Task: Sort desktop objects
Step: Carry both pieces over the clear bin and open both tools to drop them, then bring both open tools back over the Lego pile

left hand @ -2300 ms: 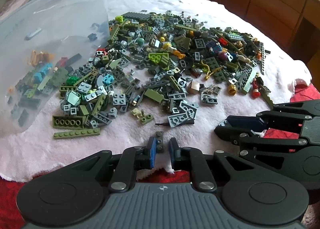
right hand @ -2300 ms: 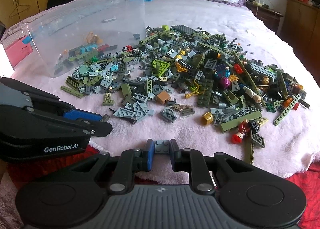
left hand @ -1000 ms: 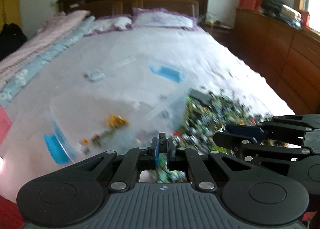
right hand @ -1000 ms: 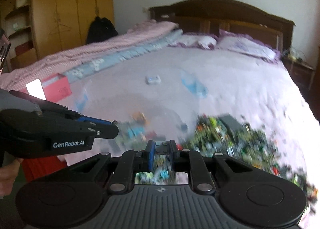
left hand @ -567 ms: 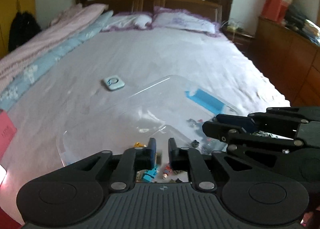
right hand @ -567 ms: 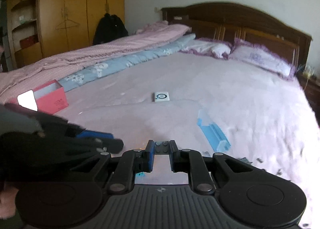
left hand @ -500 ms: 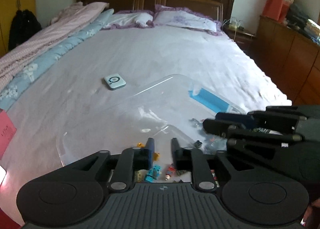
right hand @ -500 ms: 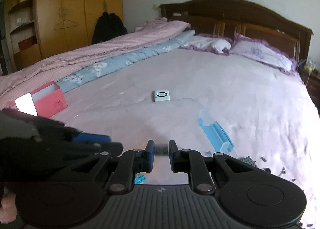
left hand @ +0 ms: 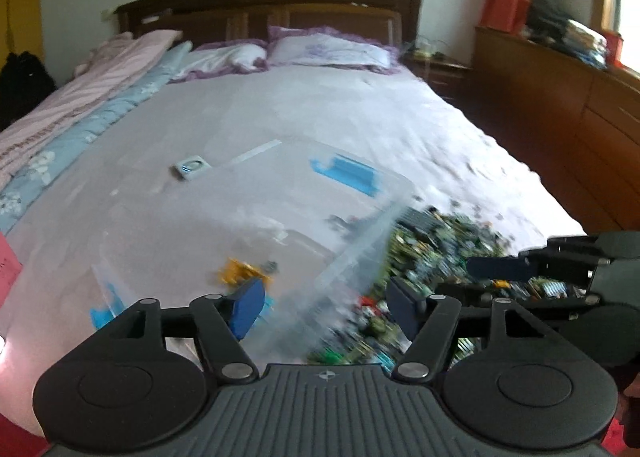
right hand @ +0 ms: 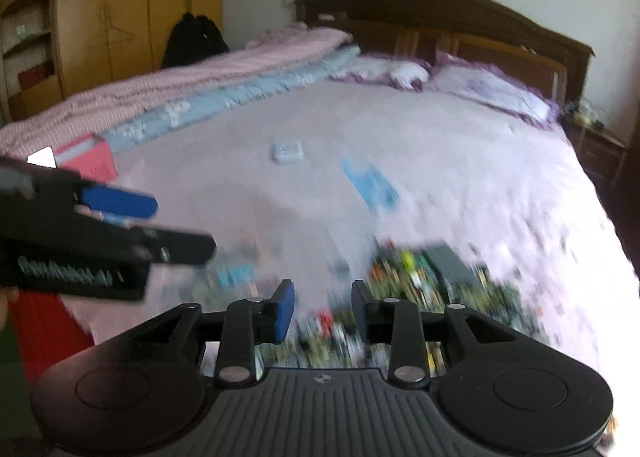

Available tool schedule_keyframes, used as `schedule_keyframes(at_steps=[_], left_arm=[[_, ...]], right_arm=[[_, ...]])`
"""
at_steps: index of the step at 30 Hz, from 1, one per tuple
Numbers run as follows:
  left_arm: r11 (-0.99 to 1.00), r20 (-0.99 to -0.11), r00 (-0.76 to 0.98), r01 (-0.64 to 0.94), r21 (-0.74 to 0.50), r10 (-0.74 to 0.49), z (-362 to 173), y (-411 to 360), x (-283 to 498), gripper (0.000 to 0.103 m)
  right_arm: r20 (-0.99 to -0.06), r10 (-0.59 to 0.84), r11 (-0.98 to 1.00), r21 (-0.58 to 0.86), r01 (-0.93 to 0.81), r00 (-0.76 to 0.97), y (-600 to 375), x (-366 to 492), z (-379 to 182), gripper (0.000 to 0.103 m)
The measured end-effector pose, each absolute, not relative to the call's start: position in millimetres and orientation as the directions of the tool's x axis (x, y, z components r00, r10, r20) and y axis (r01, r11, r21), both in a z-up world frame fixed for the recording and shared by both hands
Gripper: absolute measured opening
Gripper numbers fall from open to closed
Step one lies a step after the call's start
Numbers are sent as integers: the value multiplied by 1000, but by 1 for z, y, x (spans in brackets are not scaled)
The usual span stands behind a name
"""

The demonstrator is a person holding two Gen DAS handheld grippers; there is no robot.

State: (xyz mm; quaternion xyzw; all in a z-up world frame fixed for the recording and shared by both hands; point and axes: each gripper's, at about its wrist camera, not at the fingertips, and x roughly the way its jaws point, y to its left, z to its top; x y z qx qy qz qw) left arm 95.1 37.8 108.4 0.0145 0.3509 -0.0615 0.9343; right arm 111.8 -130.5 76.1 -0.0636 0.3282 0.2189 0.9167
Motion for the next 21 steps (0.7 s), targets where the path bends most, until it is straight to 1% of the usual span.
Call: schedule_keyframes(at_steps=[3, 9, 13, 17, 21], left_arm=[[988, -681, 722, 150, -19, -123, 96, 22, 82, 73], [982, -757, 638, 189, -22, -140, 56, 0, 62, 74], [980, -800, 584, 199, -20, -135, 28, -3, 54, 74], [981, -833, 537, 192, -34, -134, 6, -1, 49, 74], [977, -845, 517, 210, -32, -139, -2, -1, 46, 73]], right_arm=[[-664, 338, 913, 59, -404, 667, -149, 91, 56, 34], [-724, 295, 942, 113, -315, 624, -178, 50, 13, 34], [-757, 256, 957, 110, -269, 602, -190, 33, -10, 34], [-768, 238, 964, 110, -243, 595, -195, 27, -22, 34], [-769, 232, 965, 106, -239, 596, -196, 27, -28, 34]])
